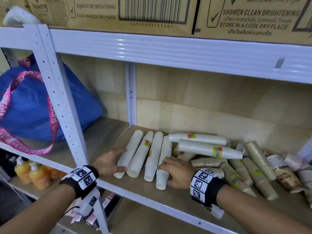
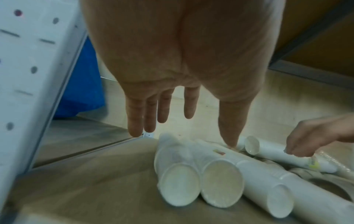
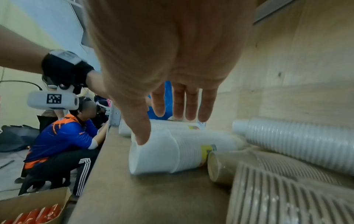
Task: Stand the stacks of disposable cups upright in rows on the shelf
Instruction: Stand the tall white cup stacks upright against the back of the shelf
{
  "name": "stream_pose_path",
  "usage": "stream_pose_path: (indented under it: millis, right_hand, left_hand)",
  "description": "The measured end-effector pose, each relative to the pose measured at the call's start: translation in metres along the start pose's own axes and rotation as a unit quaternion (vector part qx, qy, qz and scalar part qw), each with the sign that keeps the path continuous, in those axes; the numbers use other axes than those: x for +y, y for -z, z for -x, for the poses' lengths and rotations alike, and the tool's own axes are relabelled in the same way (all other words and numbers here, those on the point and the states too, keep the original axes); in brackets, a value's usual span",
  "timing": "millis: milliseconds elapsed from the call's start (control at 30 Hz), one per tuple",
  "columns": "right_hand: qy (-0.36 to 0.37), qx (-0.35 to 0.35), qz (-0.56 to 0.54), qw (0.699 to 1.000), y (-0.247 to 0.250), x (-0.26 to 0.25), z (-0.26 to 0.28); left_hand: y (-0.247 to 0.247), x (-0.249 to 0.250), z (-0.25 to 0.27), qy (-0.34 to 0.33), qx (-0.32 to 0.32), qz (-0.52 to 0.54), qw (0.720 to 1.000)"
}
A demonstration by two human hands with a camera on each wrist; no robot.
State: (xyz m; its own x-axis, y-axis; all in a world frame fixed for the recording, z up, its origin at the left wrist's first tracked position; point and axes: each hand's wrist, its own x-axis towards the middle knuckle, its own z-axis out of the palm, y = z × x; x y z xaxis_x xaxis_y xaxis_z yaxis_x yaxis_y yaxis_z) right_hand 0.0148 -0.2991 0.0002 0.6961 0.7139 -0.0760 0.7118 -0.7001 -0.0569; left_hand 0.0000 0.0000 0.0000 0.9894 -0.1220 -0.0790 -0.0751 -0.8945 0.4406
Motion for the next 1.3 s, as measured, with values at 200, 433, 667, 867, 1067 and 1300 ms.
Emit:
stream_pose_path:
  millis: [200, 433, 667, 867, 1067, 1300]
  right_hand:
    - [0.009, -0.018, 0.031, 0.999, -0.017, -0.008, -0.011]
    - [0.022, -0.045, 0.088, 0.995, -0.029, -0.015, -0.014]
    - [0.031, -0.041, 0.139, 0.989, -0.034, -0.019, -0.015]
    - [0.037, -0.016, 0.094, 0.995, -0.03, -0.015, -0.011]
    - [0.038, 0.071, 0.028, 0.996, -0.001, -0.013, -0.014]
    - [-0.022, 0.209, -0.055, 0.976, 0.054, -0.009, -0.029]
  left_hand:
    - [-0.01, -0.011, -0.005, 0.058, -0.005, 0.03, 0.998]
    - [-0.034, -0.017, -0.013, 0.084, 0.014, 0.052, 0.995]
    - [-0.047, -0.02, -0.016, 0.101, 0.044, 0.052, 0.993]
    - [-0.045, -0.019, -0.014, 0.1, 0.056, 0.053, 0.992]
    - [-0.019, -0.01, -0.015, 0.1, 0.065, 0.049, 0.992]
    - [0.029, 0.014, -0.024, 0.074, 0.159, 0.059, 0.983]
